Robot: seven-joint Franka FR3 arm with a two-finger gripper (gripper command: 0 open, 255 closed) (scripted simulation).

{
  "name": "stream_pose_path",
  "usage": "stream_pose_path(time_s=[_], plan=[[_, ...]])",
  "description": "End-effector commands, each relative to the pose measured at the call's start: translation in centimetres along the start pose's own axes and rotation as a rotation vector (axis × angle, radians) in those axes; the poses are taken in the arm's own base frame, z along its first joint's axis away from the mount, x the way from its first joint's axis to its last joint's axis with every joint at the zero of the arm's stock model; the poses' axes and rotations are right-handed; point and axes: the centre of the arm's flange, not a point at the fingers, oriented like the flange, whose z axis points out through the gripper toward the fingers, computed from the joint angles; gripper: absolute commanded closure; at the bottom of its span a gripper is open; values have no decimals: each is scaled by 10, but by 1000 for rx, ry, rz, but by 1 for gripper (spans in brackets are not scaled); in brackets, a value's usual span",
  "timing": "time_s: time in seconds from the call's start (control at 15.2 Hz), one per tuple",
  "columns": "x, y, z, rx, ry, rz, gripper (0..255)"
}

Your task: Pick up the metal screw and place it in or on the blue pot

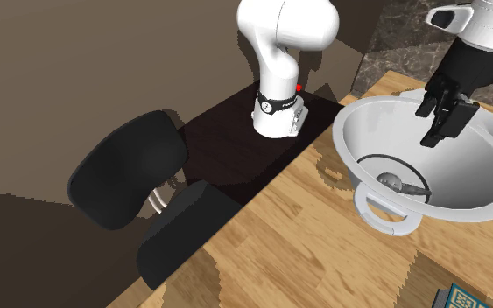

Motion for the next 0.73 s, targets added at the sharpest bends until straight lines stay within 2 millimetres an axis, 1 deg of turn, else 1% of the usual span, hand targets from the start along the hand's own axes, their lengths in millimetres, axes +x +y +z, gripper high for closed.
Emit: stream_pose_path(time_s=[0.0, 0.13, 0.66], plan=[[0, 0, -20, 0, 0, 0, 0], [0, 0, -43, 0, 0, 0, 0], [0, 0, -43, 0, 0, 0, 0]])
